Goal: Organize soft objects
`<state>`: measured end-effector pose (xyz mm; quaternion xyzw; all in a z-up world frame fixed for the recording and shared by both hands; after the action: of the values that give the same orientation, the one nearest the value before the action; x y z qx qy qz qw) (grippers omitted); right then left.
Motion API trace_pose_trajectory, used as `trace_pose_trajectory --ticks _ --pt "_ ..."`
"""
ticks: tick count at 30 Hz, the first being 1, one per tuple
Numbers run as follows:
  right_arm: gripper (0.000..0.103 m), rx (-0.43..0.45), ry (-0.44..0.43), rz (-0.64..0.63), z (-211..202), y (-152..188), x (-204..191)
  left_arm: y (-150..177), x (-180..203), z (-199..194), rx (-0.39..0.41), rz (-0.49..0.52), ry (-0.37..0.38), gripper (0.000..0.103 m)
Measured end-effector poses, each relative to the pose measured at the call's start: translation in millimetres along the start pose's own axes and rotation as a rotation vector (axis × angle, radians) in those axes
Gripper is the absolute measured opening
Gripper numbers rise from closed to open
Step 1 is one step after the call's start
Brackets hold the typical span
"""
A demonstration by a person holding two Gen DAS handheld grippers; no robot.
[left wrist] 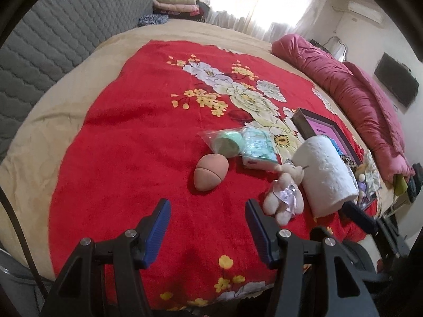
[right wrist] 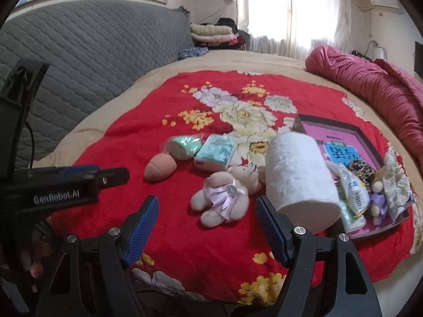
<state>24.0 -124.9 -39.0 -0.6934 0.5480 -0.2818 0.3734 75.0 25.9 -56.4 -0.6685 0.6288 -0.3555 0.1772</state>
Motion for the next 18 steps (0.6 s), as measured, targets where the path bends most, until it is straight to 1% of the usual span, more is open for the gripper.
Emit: trace_pose_trajectory --ticks 3,9,18 --pt "0.076 -0.009 -0.001 -0.001 8.0 2.4 -0.3 -3.0 -2.7 9.9 -0.001 -0.012 0.006 0.058" --pt "0.076 -0.031 0.006 0.019 27.0 7.3 6.3 -5.9 -1.6 33.3 -0.021 0.001 0.020 0.058" --pt "0.076 -0.054 0.012 0.030 53.1 12.1 9.3 -8.1 -1.7 63.0 -0.045 0.024 0.018 0.058"
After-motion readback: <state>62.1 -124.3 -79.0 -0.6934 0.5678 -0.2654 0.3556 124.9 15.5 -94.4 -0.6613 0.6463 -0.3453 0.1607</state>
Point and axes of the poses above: each gripper's, at about its wrist camera, not at the fingertips, and z roughly the way its jaws point, x to its right, y to its underside, the point moved 5 cm from there along z, roughly the way its jaws point, and after that the axes turned 9 degrees about x, right-handed, at the moved point
